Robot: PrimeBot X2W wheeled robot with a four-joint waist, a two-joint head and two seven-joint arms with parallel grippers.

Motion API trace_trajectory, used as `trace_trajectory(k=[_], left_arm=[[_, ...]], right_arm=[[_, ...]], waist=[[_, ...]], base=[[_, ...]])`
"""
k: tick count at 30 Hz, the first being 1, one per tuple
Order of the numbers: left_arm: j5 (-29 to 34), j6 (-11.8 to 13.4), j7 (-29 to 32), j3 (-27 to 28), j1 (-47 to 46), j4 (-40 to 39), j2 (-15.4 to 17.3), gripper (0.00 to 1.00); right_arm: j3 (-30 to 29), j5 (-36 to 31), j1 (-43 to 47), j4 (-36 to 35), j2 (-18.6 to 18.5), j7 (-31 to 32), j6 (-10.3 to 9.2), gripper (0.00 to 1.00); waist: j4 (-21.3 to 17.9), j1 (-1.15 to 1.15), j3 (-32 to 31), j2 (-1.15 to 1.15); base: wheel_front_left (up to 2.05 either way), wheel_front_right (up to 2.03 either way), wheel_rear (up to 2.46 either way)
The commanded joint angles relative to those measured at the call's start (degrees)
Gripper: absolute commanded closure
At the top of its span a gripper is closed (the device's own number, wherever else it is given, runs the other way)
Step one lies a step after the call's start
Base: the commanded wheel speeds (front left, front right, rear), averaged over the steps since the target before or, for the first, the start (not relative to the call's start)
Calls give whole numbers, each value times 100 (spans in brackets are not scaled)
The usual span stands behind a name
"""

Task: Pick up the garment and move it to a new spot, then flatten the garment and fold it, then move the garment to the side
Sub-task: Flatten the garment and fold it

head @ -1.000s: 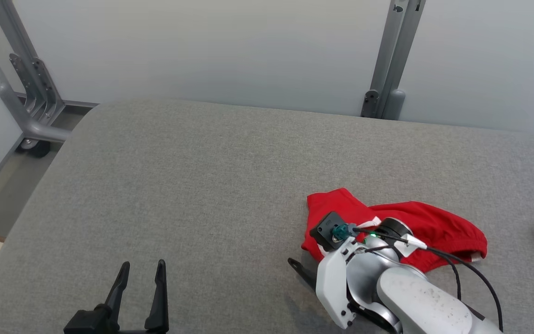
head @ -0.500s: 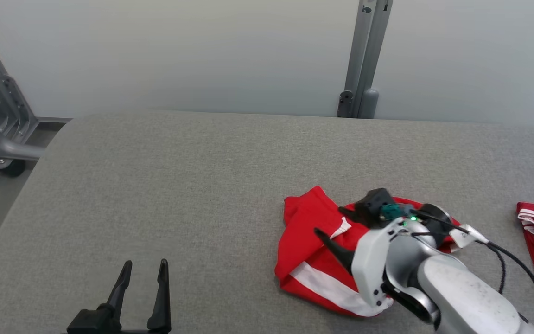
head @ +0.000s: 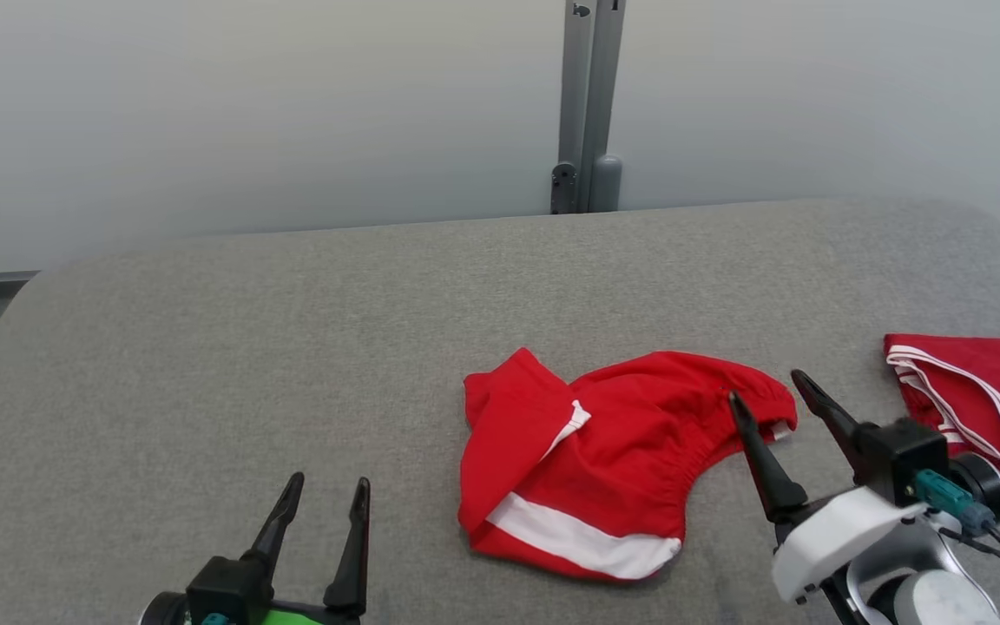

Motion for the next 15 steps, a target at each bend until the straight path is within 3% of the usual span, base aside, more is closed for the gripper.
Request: trace_trajectory(k=[1, 7, 15], left_arm=[[-44, -10, -16, -108, -129, 58, 56, 0], [-169, -11, 161, -1002, -570, 512, 252, 0], [-349, -10, 939, -2070, -1502, 1188, 435, 0]], right_arm=[[-123, -73, 172, -46, 86, -130, -7, 0], [-462, -194, 633, 42, 348, -289, -7, 0], [-500, -180, 743, 106, 490, -266, -7, 0]], waist=[[-244, 0, 18, 0], [-560, 0, 37, 0], [-937, 0, 125, 0]], base=[[0, 0, 0], [0, 0, 0], [0, 0, 0]])
